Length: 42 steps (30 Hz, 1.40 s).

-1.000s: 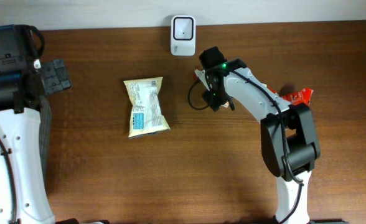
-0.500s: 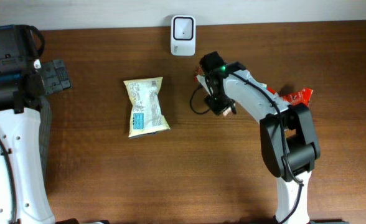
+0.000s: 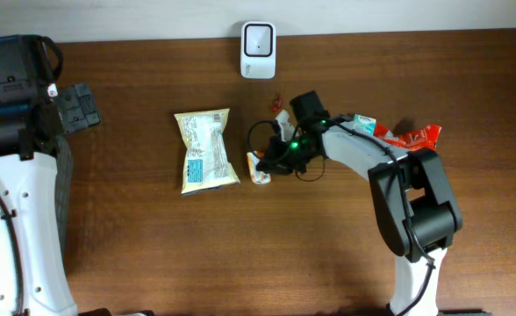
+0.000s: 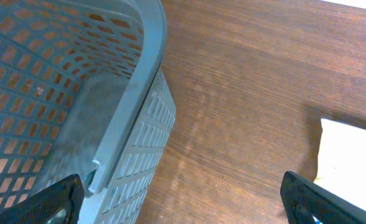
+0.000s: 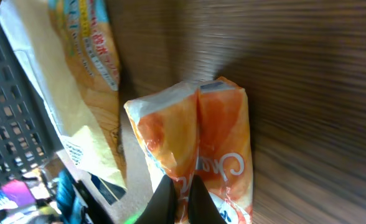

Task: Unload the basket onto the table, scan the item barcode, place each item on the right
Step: 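Reach the right gripper to the small orange box and grasp it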

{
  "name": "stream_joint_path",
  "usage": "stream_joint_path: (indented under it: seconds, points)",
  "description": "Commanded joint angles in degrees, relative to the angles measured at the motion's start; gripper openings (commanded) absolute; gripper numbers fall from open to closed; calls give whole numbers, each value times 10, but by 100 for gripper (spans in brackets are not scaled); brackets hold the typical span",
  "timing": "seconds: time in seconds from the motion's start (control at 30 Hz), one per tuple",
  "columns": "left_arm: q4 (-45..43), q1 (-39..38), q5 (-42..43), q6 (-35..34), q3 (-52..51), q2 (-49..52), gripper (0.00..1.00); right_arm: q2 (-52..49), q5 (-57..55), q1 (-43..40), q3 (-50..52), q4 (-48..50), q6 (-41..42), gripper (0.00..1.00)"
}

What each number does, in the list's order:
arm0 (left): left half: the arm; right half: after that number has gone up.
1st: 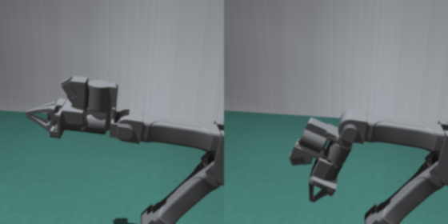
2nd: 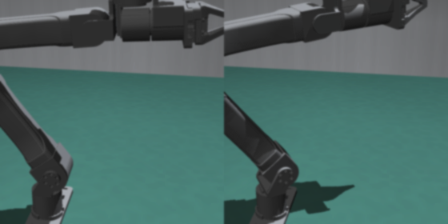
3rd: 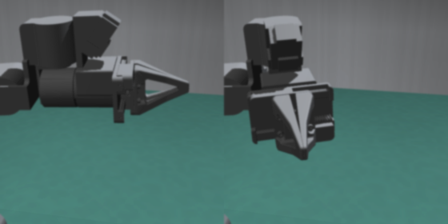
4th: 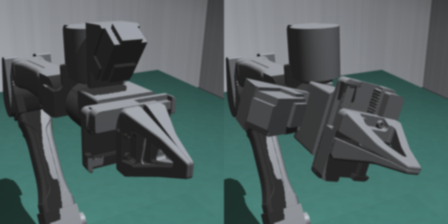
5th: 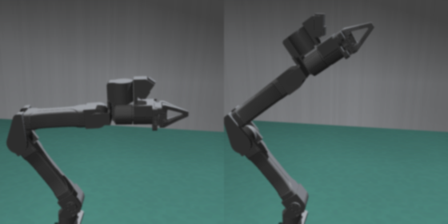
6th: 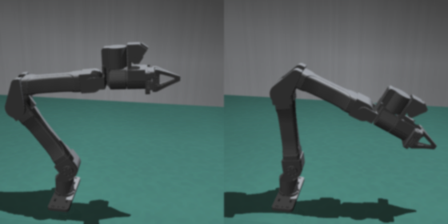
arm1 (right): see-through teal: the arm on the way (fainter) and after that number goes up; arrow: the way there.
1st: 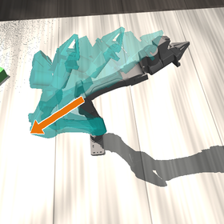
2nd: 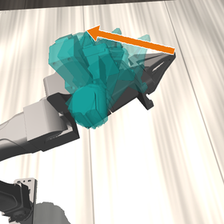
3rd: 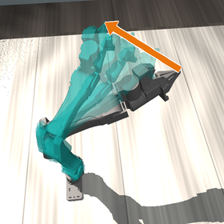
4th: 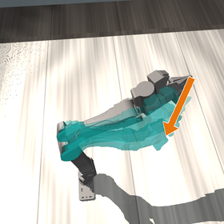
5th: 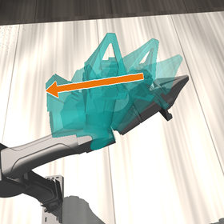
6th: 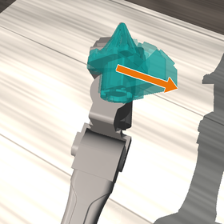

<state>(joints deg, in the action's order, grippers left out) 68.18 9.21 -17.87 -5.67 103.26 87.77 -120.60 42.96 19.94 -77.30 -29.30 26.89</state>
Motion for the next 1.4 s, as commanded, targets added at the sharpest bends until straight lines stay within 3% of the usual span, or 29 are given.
stream_joint_path:
  seconds: [0.0, 0.07, 0.17, 0.4, 0.57, 0.67, 0.8, 0.93, 1.0, 1.13, 1.27, 1.37]
  points:
    - [0, 0, -4, -7, -1, 1, 99, 0, -60, -34, 13, -19, -27, 10]
    - [0, 0, -4, -7, -1, 1, 99, 0, -64, -60, 13, -31, -58, 30]
    - [0, 0, -4, -7, -1, 1, 99, 0, -97, -97, 13, -67, -87, 40]
    - [0, 1, -4, -7, -1, 1, 99, 0, -163, -152, -15, -146, -150, 48]
    - [0, 0, -4, -7, -1, 1, 99, 0, -316, -158, -174, -322, -186, 53]
    - [0, 1, -4, -7, -1, 1, 99, 0, -346, -156, -235, -369, -219, 52]
    - [0, 0, -4, -7, -1, 1, 99, 0, -367, -103, -277, -391, -295, 52]
    - [0, 0, -4, -7, -1, 1, 99, 0, -497, 18, -277, -380, -294, 53]
    - [0, 0, -4, -7, -1, 1, 99, -5, -553, 66, -277, -359, -268, 58]
    - [0, 0, -4, -7, -1, 1, 99, -17, -414, 30, -277, -321, -239, 58]
    - [0, 0, -4, -7, -1, 1, 99, -17, -262, -53, -257, -329, -284, 41]
    - [0, 0, -4, -7, -1, 1, 99, -17, -210, -92, -189, -301, -300, 39]
